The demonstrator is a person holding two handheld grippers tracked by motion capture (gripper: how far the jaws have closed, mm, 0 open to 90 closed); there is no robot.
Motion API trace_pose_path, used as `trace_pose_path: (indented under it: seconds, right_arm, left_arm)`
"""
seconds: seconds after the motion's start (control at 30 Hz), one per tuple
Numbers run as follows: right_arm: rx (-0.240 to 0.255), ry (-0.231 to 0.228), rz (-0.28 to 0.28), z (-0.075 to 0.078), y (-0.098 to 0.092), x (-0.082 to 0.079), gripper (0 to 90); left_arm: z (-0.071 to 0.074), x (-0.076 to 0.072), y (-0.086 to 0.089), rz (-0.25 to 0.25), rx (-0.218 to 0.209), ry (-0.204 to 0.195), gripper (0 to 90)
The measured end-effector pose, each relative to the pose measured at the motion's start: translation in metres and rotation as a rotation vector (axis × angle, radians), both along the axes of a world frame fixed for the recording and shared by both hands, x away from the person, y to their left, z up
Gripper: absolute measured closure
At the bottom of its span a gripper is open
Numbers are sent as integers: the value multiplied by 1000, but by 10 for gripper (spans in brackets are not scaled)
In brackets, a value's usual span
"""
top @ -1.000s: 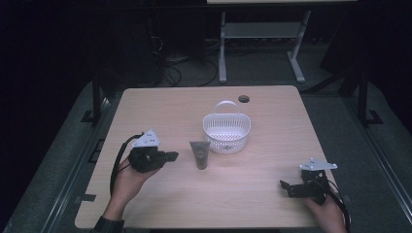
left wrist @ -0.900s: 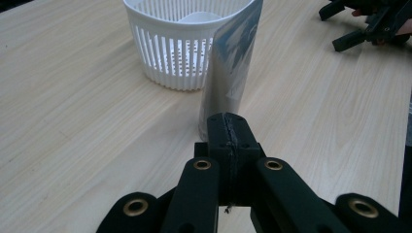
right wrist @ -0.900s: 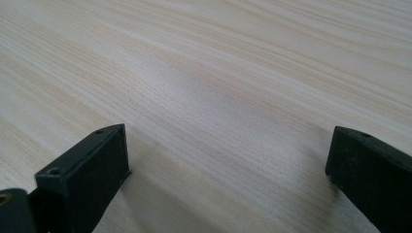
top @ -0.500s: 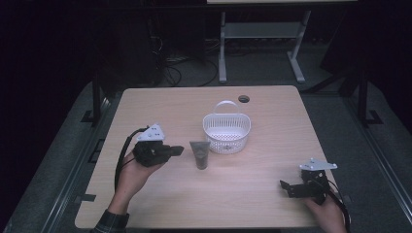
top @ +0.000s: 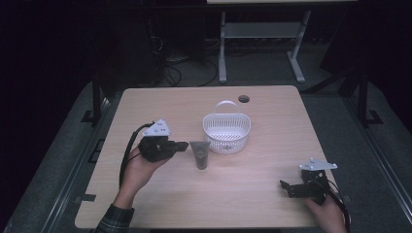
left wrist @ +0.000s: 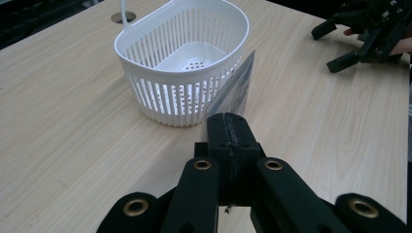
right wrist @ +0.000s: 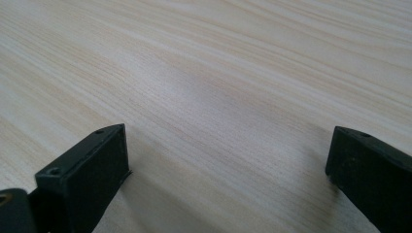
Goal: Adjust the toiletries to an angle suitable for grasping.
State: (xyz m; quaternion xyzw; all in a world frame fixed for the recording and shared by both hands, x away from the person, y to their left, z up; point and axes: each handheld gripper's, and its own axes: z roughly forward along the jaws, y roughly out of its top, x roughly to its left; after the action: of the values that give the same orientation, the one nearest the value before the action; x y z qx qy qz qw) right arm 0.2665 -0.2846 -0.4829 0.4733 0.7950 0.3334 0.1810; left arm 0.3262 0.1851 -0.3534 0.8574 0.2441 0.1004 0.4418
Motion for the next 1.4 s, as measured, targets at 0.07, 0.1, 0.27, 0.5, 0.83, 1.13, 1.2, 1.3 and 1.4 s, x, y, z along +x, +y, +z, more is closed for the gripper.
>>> trace_pose_path:
  seconds: [0.07,0.1,0.27,0.5,0.83,1.13,1.2,1.3,1.4]
  right_arm:
    - [0,0,0,0,0,0,13]
    - [0,0,0,0,0,0,13]
    - [0,0,0,0,0,0,13]
    - [-1,-1,2,0,0,0,13]
    - [0,0,1,0,0,0,13]
    - [-2,-2,2,0,0,0,13]
    - [-2,-2,2,0,0,0,13]
    - [-2,-1,2,0,0,0,13]
    - [-1,-1,2,0,0,0,13]
  left_arm:
    - [0,1,-1,2,1,-1,899]
    - [0,1,-2,3,2,-1,899]
    - [-2,6,-5,8,10,0,899]
    - [-2,9,-5,15,14,3,899]
    - [-2,15,-5,25,11,9,899]
    - [-3,22,-7,37,15,11,899]
    - [-2,24,-8,38,18,9,899]
    - [-3,27,-9,39,19,10,899]
    - [-4,30,-12,36,28,12,899]
